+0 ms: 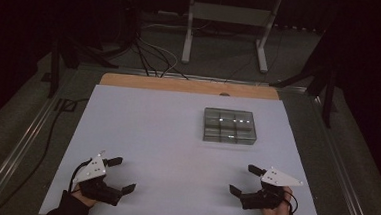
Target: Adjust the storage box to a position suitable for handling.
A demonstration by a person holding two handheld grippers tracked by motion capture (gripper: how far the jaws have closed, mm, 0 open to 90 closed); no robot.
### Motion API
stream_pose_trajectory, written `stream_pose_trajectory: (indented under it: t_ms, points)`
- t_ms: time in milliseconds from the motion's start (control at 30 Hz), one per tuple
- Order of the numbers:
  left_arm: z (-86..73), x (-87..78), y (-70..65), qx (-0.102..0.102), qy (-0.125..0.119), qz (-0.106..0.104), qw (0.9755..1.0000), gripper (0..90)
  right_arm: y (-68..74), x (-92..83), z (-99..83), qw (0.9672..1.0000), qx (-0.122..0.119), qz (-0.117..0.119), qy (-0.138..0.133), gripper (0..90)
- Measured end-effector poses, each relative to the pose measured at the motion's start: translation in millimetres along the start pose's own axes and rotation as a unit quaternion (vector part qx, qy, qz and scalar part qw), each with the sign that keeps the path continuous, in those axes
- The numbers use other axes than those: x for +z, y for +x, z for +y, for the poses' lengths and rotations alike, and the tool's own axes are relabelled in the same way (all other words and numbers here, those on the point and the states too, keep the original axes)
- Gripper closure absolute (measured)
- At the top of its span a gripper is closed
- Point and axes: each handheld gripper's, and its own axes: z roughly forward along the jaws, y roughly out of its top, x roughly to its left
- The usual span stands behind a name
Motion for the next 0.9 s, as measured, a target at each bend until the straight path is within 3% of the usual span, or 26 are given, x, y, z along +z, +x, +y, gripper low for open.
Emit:
stream_pose_trajectory:
  t_ms: [67,167,267,467,500,633,800,900]
  points:
    - [0.0,0.0,0.0,0.0,0.0,0.0,1.0,0.9,-0.1,0.6,-0.2,1.0,0.002,0.001,0.002,0.0]
    - [1.9,0.9,-1.0,-0.001,-0.006,-0.002,1.0,0.9,2.1,5.5,-3.2,0.9996,-0.007,0.0,0.026,0.0]
    - [1.8,1.4,-1.4,-0.001,-0.005,-0.002,1.0,0.9,3.6,5.9,-3.4,0.9996,-0.008,0.0,0.029,0.0]
    - [1.1,1.1,-1.6,0.0,-0.006,-0.003,1.0,0.9,7.1,6.5,-2.3,0.9991,-0.031,-0.009,0.027,0.0]
    - [0.3,1.5,-0.8,0.001,-0.006,-0.005,1.0,0.9,8.7,7.9,-2.0,0.9994,-0.018,0.008,0.027,0.0]
    - [-1.2,4.4,-0.6,0.0,0.0,-0.01,1.0,0.9,14.9,10.0,1.0,0.9991,-0.001,0.036,0.025,0.0]
    - [-0.8,4.8,-1.1,0.0,-0.003,-0.008,1.0,0.9,23.8,14.1,12.7,0.9981,-0.018,0.055,0.021,0.0]
    - [-0.8,4.3,-0.6,-0.001,-0.004,-0.006,1.0,0.9,24.3,12.2,22.7,0.998,-0.039,0.049,-0.008,0.0]
